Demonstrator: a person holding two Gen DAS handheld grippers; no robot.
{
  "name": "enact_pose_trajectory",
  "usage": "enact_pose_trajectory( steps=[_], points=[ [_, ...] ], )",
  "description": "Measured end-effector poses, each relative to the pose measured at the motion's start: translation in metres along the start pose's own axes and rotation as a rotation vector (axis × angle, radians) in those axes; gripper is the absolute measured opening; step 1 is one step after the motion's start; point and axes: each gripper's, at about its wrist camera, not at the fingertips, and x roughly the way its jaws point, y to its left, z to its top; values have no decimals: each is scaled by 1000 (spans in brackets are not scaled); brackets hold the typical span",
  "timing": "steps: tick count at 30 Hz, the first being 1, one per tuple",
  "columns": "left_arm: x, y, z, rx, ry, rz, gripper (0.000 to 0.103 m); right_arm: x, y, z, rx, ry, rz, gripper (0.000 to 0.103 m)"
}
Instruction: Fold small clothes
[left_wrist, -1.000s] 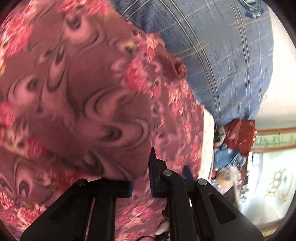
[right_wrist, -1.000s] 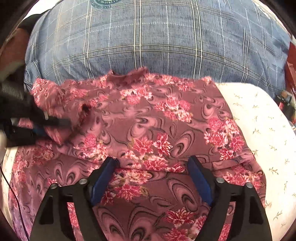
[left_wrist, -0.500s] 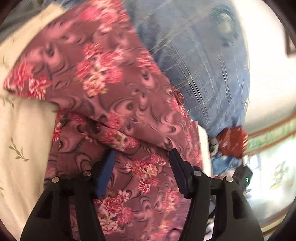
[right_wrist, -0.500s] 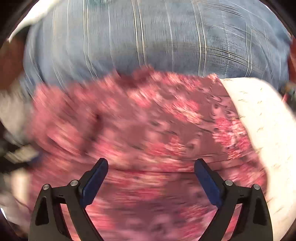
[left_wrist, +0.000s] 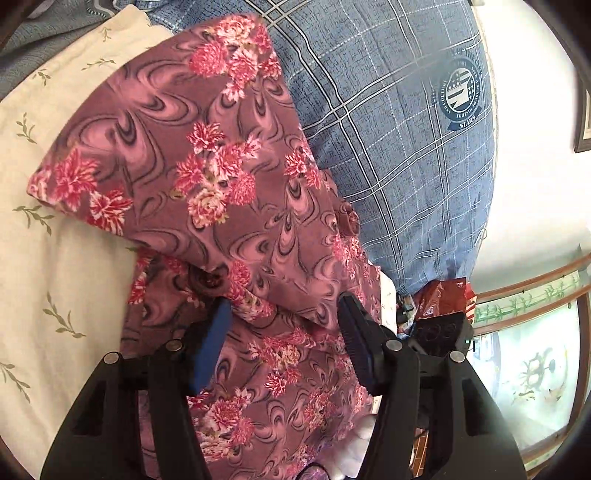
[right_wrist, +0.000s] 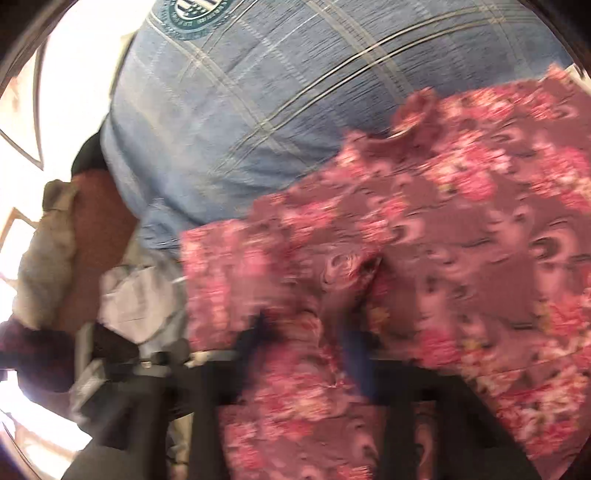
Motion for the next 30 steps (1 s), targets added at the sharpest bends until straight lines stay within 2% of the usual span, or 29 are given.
enact_pose_trajectory(
  steps=[2, 8, 12, 16, 17, 19, 20, 22, 23, 24, 26, 27, 28, 30],
  points=[
    [0, 1, -1, 1, -2, 6, 59, -8, 5, 1, -35, -15, 9, 4],
    [-3, 4, -3, 2, -9, 29, 59, -60, 10, 11, -76, -157, 26, 4],
    [-8, 8, -3, -13, -25, 53, 59, -79, -20, 25, -20, -209, -49, 4],
    [-11, 20, 3, -46, -46, 77, 59, -84, -56, 26, 77, -203, -108, 4],
    [-11, 23, 3, -57, -47, 79, 59, -85, -62, 24, 112, -207, -101, 11],
    [-11, 27, 5, -69, -45, 70, 59, -87, -71, 19, 161, -215, -51, 11],
    [-11, 28, 5, -70, -44, 69, 59, -84, -73, 16, 174, -208, -38, 19],
    [-10, 26, 6, -60, -51, 78, 59, -73, -76, 13, 175, -173, -45, 45],
    [-10, 26, 6, -56, -53, 84, 59, -63, -74, 11, 164, -143, -67, 45],
    [-10, 25, 6, -53, -55, 86, 59, -55, -73, 11, 145, -117, -83, 45],
    [-10, 25, 6, -53, -56, 90, 59, -44, -62, 11, 65, -102, -152, 30],
    [-11, 25, 7, -52, -58, 94, 59, -42, -56, 14, 29, -98, -141, 5],
    [-12, 26, 7, -49, -65, 101, 59, -46, -52, 16, 16, -104, -122, 4],
    [-13, 26, 7, -47, -72, 109, 59, -68, -44, 25, -15, -180, -100, 4]
  ],
)
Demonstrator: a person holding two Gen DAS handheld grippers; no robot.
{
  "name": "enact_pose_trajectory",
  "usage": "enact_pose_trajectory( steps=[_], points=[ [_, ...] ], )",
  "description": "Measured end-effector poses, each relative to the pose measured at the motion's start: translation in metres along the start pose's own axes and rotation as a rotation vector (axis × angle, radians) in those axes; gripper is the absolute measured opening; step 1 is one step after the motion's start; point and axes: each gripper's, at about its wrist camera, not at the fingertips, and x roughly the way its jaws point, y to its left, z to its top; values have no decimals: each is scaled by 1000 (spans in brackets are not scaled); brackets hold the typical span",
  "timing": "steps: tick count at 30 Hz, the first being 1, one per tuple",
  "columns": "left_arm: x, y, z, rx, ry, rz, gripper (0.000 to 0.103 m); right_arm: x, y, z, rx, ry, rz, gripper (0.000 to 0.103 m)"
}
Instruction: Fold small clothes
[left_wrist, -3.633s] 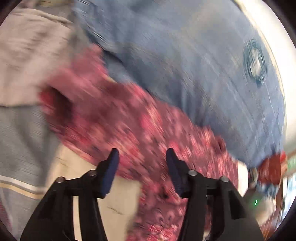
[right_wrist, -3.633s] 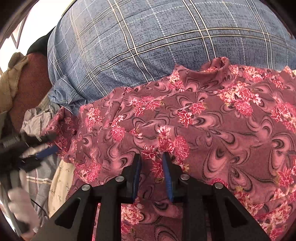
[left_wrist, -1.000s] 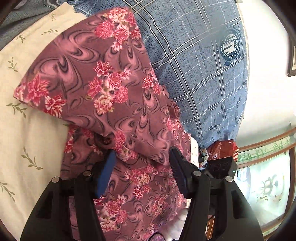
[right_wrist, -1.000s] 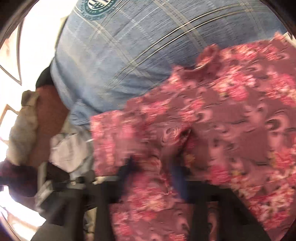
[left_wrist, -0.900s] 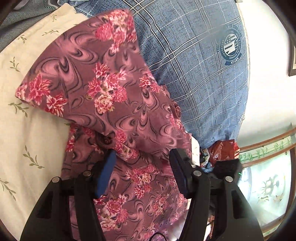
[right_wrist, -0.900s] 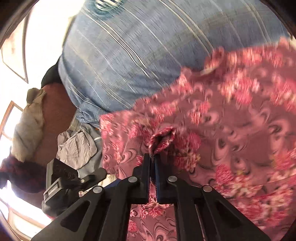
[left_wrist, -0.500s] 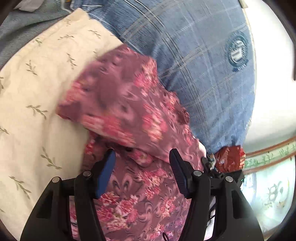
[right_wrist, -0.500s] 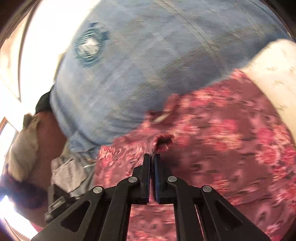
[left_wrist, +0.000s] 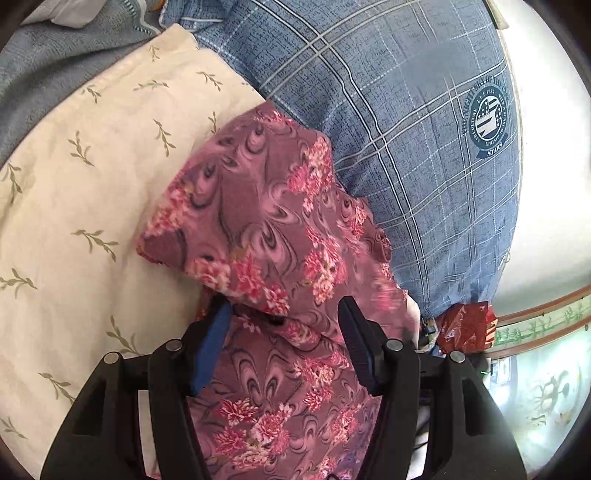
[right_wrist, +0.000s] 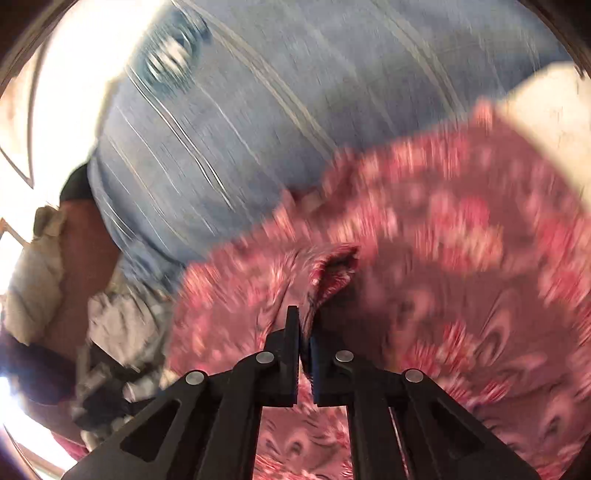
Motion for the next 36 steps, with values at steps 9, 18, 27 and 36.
enact_pose_trajectory(
  steps=[9, 18, 27, 36],
  points=[
    [5, -2, -1, 21, -9, 42, 58, -27, -69, 25, 70, -10, -199, 4],
    [0, 4, 5, 5, -85, 112, 11, -44, -60, 27, 46, -87, -121, 4],
    [-14, 2, 8, 0, -137, 110, 11, -46, -65, 26, 103, -105, -116, 8],
    [-19, -47, -10, 241, -191, 118, 48, -65, -45, 16, 13, -162, -187, 20]
  ],
)
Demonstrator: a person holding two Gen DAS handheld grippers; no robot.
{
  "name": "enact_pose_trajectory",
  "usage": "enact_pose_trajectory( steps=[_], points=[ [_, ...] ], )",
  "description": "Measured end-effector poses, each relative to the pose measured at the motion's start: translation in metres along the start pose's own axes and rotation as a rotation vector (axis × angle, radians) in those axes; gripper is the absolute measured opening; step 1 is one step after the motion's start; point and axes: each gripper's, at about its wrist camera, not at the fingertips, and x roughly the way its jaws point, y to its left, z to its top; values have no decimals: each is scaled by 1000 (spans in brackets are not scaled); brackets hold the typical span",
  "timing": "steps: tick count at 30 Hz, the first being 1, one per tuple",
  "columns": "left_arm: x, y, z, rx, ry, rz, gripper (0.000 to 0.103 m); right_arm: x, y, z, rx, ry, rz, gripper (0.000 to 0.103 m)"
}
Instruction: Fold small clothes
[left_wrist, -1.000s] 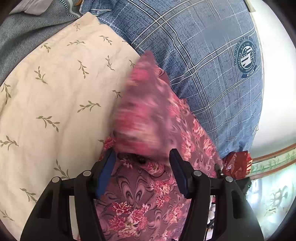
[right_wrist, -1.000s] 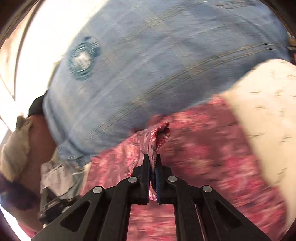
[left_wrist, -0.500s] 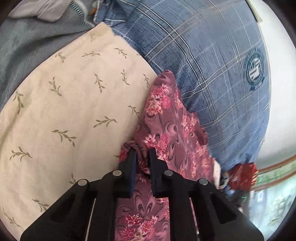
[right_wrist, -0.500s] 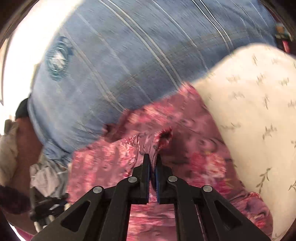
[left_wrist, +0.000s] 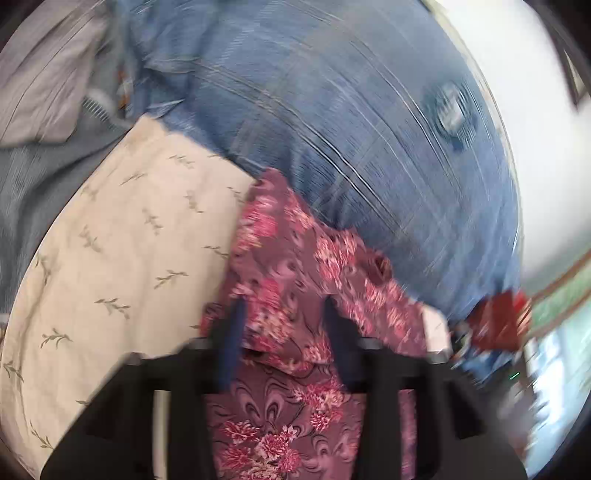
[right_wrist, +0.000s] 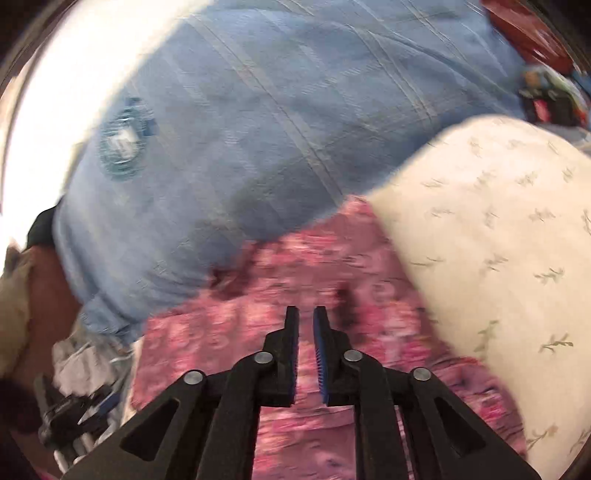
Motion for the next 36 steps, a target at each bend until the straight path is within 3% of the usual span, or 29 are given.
enact_pose_trajectory(
  steps=[1, 5, 7, 12, 16, 20, 22, 28, 33, 36],
  points=[
    [6, -6, -4, 38, 12, 24, 49, 5, 5, -2, -27, 24, 11, 30],
    [43, -4, -13, 76, 151, 134, 48, 46, 6, -21, -90, 181, -47, 35],
    [51, 4, -14, 41, 179, 128, 47, 44, 2, -27, -90, 112, -21, 35],
    [51, 4, -13, 42, 191, 121, 48, 45, -1, -28, -78, 107, -1, 35],
    [52, -3, -15, 61, 196, 104, 62, 46, 2, -29, -91, 98, -4, 37],
    [55, -11, -17, 117, 196, 88, 77, 47, 7, -31, -124, 96, 9, 48],
    [54, -13, -20, 142, 181, 73, 80, 48, 10, -31, -141, 100, 16, 54],
    [28, -24, -43, 145, 175, 123, 80, 51, 19, -31, -193, 135, 21, 68],
    [-20, -38, -83, 182, 189, 167, 80, 37, 34, -40, -263, 251, -45, 68],
    [-40, -39, -102, 170, 214, 176, 80, 11, 30, -59, -280, 310, -37, 68]
  ],
)
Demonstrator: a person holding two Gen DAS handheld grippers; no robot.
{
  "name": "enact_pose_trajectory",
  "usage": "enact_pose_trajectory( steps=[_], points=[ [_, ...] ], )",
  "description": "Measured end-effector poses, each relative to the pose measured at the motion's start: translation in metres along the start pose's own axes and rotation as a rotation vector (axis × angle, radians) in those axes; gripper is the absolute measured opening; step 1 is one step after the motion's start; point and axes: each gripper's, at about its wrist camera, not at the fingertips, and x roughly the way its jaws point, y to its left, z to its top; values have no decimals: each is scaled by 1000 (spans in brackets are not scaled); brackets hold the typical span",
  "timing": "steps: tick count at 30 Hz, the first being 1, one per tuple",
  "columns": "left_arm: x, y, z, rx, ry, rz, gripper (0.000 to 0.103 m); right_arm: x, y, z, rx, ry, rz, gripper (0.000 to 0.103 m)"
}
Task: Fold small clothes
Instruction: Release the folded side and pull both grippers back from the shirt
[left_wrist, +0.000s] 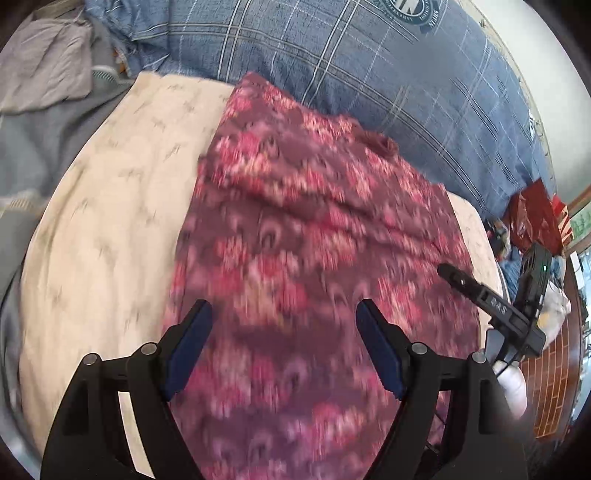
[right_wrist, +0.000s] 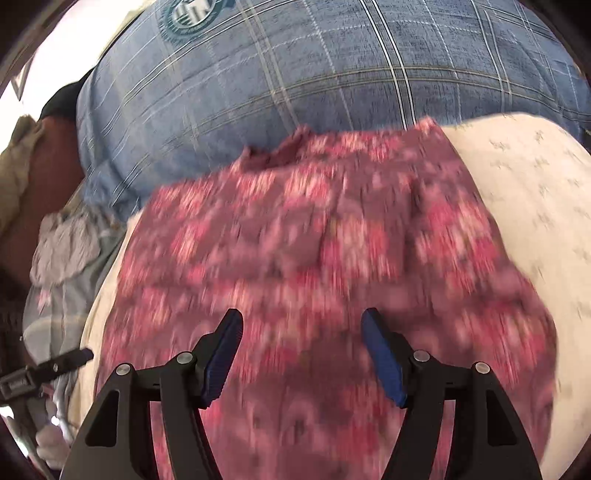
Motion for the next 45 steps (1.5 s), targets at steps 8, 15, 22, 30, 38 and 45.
enact_pose_trajectory(
  steps=[8, 15, 22, 30, 38, 45],
  points=[
    [-36, -7, -46, 31, 22, 18, 80, -86, -27, -68, -87, -11, -144, 68],
    [-52, 12, -88, 65, 89, 32, 80, -144, -49, -119, -88, -65, -252, 69],
    [-59, 48, -119, 28, 123, 16, 80, -130, -59, -164, -64, 60, -263, 69],
    [-62, 42, -121, 86, 108, 8, 80, -119, -58, -177, 9, 124, -138, 71],
    [-94, 58, -111, 83, 43, 14, 80, -117, -57, -175, 12, 150, -136, 71],
    [-88, 60, -107, 122, 74, 124, 80, -114, -56, -172, -2, 153, -124, 71]
  ],
)
